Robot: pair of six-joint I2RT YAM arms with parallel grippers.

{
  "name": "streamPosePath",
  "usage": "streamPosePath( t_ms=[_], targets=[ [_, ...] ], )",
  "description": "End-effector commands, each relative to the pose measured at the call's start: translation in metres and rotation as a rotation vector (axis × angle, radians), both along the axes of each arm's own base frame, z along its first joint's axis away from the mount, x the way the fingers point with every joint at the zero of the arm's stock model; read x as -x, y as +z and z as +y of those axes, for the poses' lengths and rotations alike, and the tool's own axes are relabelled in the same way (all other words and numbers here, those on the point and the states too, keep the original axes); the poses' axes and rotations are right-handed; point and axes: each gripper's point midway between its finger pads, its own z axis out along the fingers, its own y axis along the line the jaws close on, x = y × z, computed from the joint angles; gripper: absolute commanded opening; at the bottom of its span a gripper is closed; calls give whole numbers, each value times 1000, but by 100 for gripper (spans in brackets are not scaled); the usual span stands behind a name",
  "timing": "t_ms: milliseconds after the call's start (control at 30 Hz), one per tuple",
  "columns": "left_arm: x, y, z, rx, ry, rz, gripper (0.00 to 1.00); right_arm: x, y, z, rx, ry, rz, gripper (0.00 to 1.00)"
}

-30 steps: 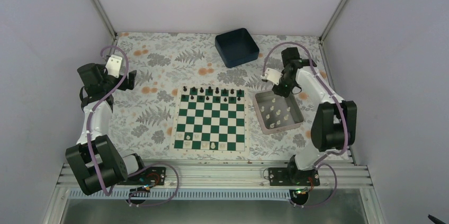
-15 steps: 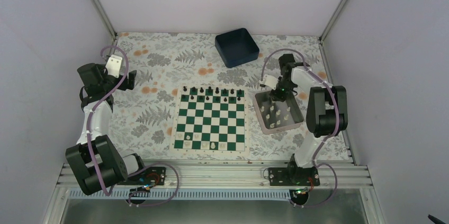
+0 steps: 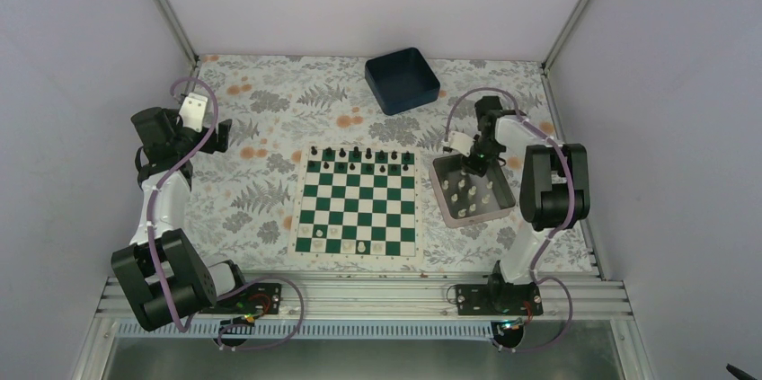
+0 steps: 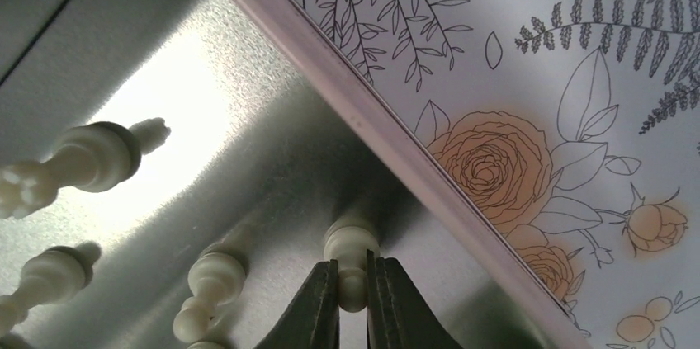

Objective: Set up the chess pieces on the board
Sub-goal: Pick up the chess piece from the storage box, then place the chess piece on the chessboard.

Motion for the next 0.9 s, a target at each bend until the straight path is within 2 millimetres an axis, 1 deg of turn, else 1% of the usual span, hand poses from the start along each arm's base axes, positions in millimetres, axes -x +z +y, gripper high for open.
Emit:
streamPosePath(
  t_ms=[0, 100, 200, 300, 367, 433, 467, 533, 633, 733, 867],
  targets=[
    [2, 1, -2, 11, -13, -6, 100, -1, 2, 2, -25, 0, -8, 6],
    [2, 2, -2, 10, -13, -8, 100, -1, 14, 2, -26, 1, -26, 4],
    [2, 2, -2, 11, -13, -8, 100, -1, 38, 5, -18, 11, -55, 4],
    [2, 2, -2, 12, -15, -7, 100, 2, 66, 16, 9, 40, -96, 4],
    [1, 3, -2, 11, -16, -10, 100, 8, 94, 30, 24, 75, -138, 5],
    [1, 3, -2, 11, -16, -10, 100, 15, 114, 51, 32, 121, -163, 5],
    [1, 3, -2, 12, -16, -10, 100, 21, 122, 67, 33, 161, -171, 5],
    [2, 3, -3, 13, -17, -11, 100, 30, 134, 95, 32, 221, -186, 5],
    [2, 4, -3, 12, -17, -13, 100, 46, 143, 138, 12, 310, -204, 6],
    [2, 6, -3, 9, -15, -16, 100, 68, 143, 182, -20, 421, -200, 6],
    [2, 6, -2, 10, -12, -14, 100, 102, 126, 227, -48, 551, -153, 7]
  ],
)
